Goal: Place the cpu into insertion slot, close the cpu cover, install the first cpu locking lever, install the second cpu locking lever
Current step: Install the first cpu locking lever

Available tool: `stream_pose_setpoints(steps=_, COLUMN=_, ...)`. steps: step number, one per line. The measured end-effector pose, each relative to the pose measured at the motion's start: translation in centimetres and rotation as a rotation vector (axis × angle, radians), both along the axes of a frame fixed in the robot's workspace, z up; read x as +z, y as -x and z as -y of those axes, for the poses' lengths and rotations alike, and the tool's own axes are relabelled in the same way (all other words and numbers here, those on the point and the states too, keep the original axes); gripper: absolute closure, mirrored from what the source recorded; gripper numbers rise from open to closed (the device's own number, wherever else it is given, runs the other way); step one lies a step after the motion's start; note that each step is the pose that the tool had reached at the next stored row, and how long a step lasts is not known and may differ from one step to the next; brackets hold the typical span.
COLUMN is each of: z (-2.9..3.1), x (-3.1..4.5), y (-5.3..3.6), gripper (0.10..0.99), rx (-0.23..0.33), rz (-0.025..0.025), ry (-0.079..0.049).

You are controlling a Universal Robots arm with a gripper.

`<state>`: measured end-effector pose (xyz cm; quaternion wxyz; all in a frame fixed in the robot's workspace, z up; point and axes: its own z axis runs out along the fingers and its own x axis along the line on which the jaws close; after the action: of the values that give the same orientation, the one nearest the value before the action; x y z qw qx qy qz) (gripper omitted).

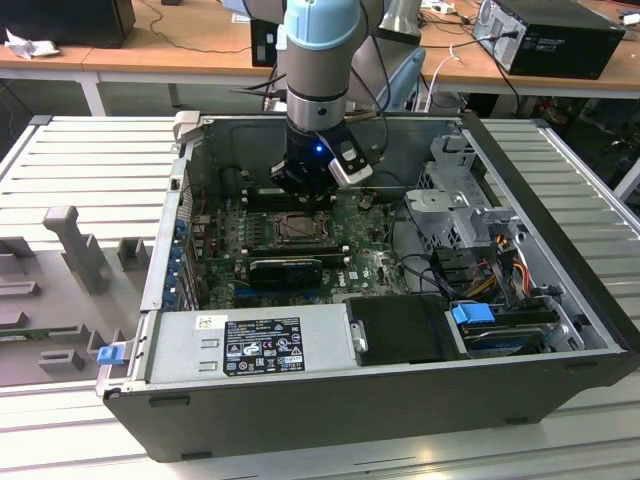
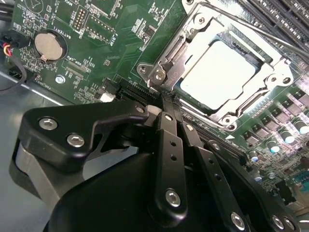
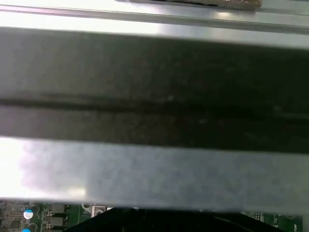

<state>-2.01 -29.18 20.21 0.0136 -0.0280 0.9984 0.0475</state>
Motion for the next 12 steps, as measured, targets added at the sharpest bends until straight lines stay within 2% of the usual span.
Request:
stream_pose_setpoints(steps=4, z=-0.04, x=-0.13, y=-0.05, gripper=0.980, rx=0.000, rz=-0.0005, ry=0.002)
stream_pose_setpoints(steps=10, z=-0.10, x=-0.15, y=-0.10, gripper=0.980, rx=0.000, rz=-0.0016, ry=-0.006)
stream_pose_setpoints(steps=12, z=-0.12, x=0.22, y=-0.11, gripper=0.980, rx=0.000, rz=-0.0022, ry=-0.007)
